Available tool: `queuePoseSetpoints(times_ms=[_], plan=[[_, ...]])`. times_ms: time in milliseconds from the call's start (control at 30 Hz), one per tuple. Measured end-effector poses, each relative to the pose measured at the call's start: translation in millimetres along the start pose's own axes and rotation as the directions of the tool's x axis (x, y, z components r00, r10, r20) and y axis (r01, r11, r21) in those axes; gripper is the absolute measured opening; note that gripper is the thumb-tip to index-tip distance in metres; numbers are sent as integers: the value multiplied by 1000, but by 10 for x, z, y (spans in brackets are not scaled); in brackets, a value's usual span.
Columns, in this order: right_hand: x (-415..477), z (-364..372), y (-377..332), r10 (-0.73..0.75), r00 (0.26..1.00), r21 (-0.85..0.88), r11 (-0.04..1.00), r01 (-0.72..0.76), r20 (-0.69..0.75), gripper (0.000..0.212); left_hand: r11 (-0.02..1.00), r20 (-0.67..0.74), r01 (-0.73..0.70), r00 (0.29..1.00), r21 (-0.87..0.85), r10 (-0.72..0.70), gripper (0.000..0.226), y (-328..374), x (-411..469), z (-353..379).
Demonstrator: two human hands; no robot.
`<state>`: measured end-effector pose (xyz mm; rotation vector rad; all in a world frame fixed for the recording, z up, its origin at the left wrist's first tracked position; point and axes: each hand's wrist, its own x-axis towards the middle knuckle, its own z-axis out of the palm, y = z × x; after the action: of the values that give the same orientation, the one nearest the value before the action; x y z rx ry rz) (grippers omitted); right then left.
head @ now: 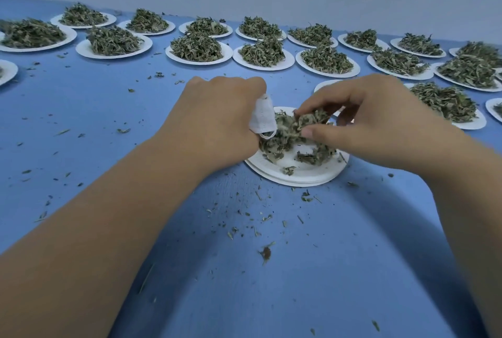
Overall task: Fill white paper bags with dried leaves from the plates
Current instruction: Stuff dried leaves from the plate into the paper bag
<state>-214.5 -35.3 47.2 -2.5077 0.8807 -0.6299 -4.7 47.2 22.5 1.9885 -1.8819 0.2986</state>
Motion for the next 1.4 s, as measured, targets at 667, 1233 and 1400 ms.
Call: queuePoseSetpoints(times_ms=[667,1233,1400], plan=[[30,210,-217,-29,991,202,978,55,-129,16,994,-6,-93,996,-48,93,27,140,-7,17],[107,378,-283,-37,956,55,997,55,-292,17,984,-56,-114,993,-139,107,38,181,-26,30],[102,263,-153,10,979,297,954,51,-202,14,993,-79,-51,996,-104,43,18,24,-1,0]])
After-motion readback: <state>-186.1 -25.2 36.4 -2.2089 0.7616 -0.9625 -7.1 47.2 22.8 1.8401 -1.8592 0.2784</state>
